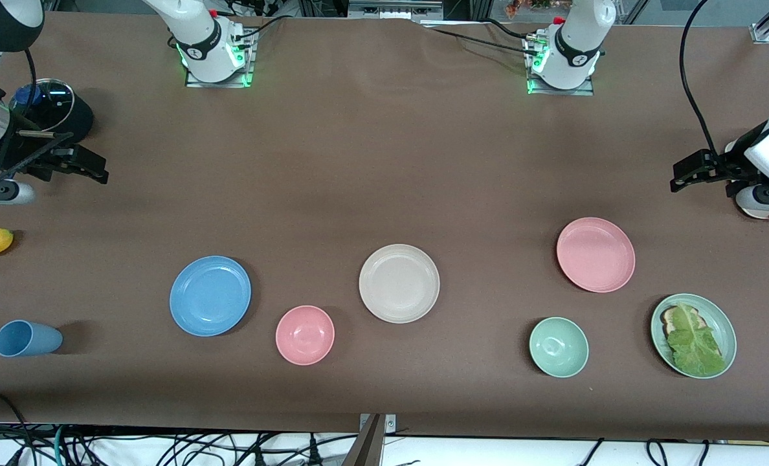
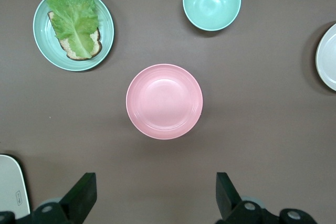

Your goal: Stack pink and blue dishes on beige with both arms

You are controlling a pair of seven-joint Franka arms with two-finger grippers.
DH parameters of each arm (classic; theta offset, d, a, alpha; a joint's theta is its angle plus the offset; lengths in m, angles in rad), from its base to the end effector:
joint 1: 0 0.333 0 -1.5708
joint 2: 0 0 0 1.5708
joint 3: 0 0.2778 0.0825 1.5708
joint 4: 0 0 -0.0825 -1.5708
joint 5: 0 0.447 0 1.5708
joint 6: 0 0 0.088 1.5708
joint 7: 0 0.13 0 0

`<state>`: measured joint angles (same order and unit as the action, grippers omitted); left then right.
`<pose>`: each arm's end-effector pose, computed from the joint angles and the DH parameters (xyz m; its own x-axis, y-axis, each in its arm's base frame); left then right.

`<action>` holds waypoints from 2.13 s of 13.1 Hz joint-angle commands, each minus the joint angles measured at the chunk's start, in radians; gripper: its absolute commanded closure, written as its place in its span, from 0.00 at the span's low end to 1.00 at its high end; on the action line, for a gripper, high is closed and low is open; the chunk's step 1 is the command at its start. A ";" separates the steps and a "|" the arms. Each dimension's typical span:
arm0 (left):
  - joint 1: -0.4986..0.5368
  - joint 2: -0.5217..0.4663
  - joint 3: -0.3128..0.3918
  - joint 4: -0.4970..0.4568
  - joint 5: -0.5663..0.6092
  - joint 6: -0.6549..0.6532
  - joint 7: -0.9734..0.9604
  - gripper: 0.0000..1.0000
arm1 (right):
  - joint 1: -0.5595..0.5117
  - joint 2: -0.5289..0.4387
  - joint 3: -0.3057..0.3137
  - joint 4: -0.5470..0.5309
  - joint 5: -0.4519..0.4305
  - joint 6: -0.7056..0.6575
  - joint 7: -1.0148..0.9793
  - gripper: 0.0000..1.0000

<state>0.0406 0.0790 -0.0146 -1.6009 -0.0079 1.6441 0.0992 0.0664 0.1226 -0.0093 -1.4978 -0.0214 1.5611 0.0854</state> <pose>0.6406 0.0159 0.5037 0.9968 -0.0726 -0.0347 -0.0722 -0.9973 0.0125 0.6456 0.0344 0.5239 0.9980 -0.0286 -0.0571 -0.0270 -0.9993 0.0275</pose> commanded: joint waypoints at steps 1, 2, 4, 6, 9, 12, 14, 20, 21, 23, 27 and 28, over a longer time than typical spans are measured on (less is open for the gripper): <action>-0.005 -0.007 -0.002 -0.007 0.017 0.006 0.010 0.00 | -0.005 -0.015 0.011 -0.016 0.006 0.019 0.019 0.00; -0.005 -0.001 -0.004 -0.007 0.017 0.006 0.007 0.00 | -0.005 -0.020 0.012 -0.021 0.008 0.016 0.019 0.00; -0.005 -0.002 -0.004 -0.007 0.017 0.006 0.008 0.00 | -0.005 -0.014 0.011 -0.007 0.009 0.017 0.019 0.00; -0.004 -0.002 -0.004 -0.007 0.017 0.006 0.008 0.00 | -0.005 -0.014 0.011 -0.007 0.009 0.019 0.019 0.00; -0.004 -0.002 -0.002 -0.007 0.017 0.006 0.010 0.00 | -0.005 -0.014 0.011 -0.006 0.009 0.019 0.019 0.00; -0.004 -0.002 -0.004 -0.007 0.017 0.005 0.010 0.00 | -0.005 -0.014 0.011 -0.006 0.009 0.020 0.019 0.00; -0.004 -0.002 -0.004 -0.007 0.017 0.005 0.010 0.00 | -0.005 -0.012 0.012 -0.006 0.008 0.028 0.005 0.00; -0.005 -0.002 -0.004 -0.007 0.017 0.005 0.008 0.00 | 0.003 -0.008 0.011 -0.004 0.008 0.031 0.002 0.00; -0.005 -0.002 -0.004 -0.005 0.017 0.005 0.008 0.00 | 0.004 -0.008 0.012 -0.004 0.008 0.031 0.007 0.00; -0.005 -0.002 -0.004 -0.007 0.017 0.005 0.008 0.00 | 0.012 -0.008 0.011 -0.004 0.006 0.028 0.014 0.00; -0.005 -0.002 -0.004 -0.007 0.017 0.005 0.008 0.00 | 0.010 -0.006 0.011 -0.007 0.008 0.014 0.007 0.00; -0.005 -0.002 -0.004 -0.007 0.017 0.005 0.008 0.00 | 0.012 0.002 0.012 -0.012 0.011 0.014 -0.001 0.00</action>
<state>0.0392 0.0830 -0.0173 -1.6011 -0.0079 1.6441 0.0992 0.0762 0.1231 -0.0001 -1.5044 -0.0208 1.5834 0.0863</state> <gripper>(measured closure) 0.000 0.000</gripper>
